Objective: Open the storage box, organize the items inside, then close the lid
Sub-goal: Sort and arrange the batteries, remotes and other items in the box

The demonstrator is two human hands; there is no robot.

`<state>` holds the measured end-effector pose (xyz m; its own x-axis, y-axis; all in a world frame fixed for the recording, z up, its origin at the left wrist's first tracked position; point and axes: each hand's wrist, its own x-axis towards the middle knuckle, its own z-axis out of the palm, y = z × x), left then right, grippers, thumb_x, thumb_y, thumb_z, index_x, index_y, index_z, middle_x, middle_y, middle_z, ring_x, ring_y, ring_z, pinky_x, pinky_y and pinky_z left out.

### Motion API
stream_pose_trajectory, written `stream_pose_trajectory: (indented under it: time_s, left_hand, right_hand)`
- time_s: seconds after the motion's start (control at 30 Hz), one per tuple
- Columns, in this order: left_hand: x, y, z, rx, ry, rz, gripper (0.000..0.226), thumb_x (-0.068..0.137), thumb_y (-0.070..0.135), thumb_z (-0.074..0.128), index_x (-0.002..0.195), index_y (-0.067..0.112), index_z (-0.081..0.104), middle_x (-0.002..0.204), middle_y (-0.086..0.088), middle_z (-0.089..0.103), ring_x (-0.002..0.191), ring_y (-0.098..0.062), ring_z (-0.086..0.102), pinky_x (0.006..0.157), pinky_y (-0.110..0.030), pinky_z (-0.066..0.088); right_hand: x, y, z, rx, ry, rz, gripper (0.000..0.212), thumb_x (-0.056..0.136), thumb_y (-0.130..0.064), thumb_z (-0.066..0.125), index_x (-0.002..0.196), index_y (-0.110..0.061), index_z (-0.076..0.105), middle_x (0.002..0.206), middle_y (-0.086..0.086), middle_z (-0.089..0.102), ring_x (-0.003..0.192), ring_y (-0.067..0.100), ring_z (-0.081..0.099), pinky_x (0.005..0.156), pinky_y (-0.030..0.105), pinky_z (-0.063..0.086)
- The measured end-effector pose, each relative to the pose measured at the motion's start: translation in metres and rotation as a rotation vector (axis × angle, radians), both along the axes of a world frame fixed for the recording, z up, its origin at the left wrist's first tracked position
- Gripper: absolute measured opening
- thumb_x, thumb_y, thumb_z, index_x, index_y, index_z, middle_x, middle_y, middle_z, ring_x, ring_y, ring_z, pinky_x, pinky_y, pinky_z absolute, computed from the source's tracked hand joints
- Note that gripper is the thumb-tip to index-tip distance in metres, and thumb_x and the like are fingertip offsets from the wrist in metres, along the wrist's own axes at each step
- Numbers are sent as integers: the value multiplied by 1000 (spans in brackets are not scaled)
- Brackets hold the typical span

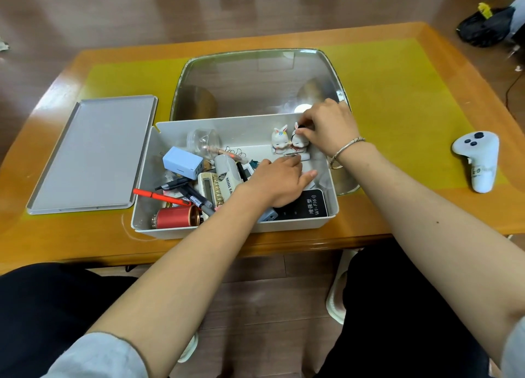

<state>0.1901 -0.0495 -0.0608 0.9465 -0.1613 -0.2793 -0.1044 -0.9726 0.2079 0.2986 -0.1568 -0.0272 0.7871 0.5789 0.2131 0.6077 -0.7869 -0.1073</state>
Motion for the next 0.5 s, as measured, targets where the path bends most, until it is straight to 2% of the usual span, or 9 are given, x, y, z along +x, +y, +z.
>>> stream_pose_trajectory:
  time_s: [0.2, 0.5]
  left_hand:
    - [2, -3, -8, 17, 21, 23, 71, 99, 58, 11, 151, 12, 27, 162, -1, 6, 148, -14, 5, 111, -47, 19]
    - [1, -4, -8, 3, 30, 27, 75, 96, 64, 14, 151, 14, 26, 162, -1, 4, 149, -16, 2, 112, -50, 18]
  right_hand:
    - [2, 4, -1, -54, -23, -9, 23, 86, -37, 62, 101, -22, 70, 100, 8, 68, 101, 30, 54, 87, 37, 35]
    - [3, 6, 1, -88, -51, 5, 20, 87, -35, 63, 100, -23, 72, 98, 6, 69, 100, 28, 54, 86, 37, 37]
